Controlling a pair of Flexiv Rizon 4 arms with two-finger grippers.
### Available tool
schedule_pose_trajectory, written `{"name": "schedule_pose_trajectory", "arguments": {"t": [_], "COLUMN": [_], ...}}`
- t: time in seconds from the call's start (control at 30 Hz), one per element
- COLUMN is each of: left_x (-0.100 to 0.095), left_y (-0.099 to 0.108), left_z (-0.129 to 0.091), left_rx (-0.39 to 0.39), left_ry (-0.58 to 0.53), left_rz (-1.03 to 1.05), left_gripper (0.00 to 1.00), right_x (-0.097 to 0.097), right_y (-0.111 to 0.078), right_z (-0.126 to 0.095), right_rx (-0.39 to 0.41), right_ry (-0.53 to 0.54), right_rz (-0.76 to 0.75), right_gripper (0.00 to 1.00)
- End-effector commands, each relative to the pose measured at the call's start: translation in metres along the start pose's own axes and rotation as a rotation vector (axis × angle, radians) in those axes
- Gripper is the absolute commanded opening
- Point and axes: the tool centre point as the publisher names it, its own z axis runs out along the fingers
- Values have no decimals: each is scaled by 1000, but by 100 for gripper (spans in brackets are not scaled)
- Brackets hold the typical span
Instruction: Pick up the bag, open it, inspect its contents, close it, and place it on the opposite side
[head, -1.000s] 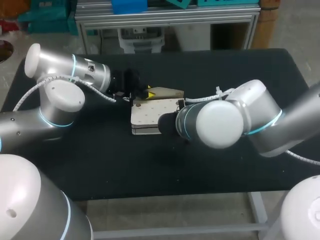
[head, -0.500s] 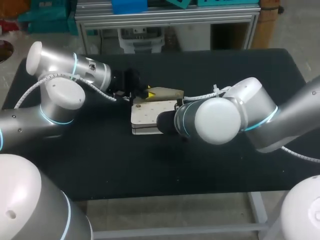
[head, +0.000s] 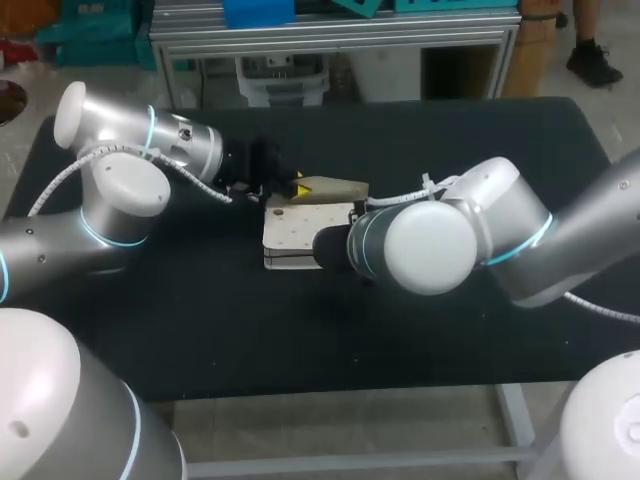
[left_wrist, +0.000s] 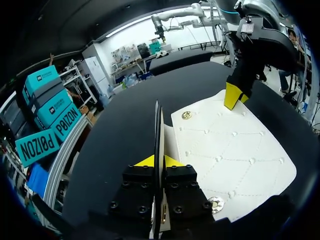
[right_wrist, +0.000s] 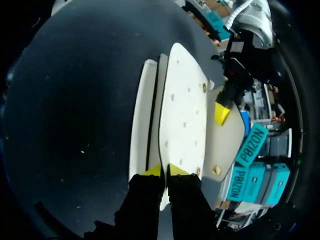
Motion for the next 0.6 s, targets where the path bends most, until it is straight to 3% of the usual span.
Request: {"name": "schedule_pose_trajectory", "arguments": {"t": [0.03, 0.33, 0.5, 0.53, 0.6], "left_x": [20, 48, 53, 52, 49], "left_y": [0, -3, -5, -6, -9], "left_z": [0, 7, 7, 5, 0], "left_rx": [27, 6, -5, -2, 15], "left_ry": [-50, -101, -111, -110, -124], "left_rz": [54, 205, 228, 226, 217], "left_gripper": [0, 0, 0, 5, 27], "right_x": [4, 4, 4, 4, 4], "right_y": [-2, -2, -2, -2, -2], "right_z": [4, 4, 4, 4, 4], "right_rx": [-6, -6, -6, -6, -6], "right_ry": [-197, -197, -197, -197, -197], "right_rz": [20, 20, 20, 20, 20], "right_gripper": [0, 0, 0, 0, 0]}}
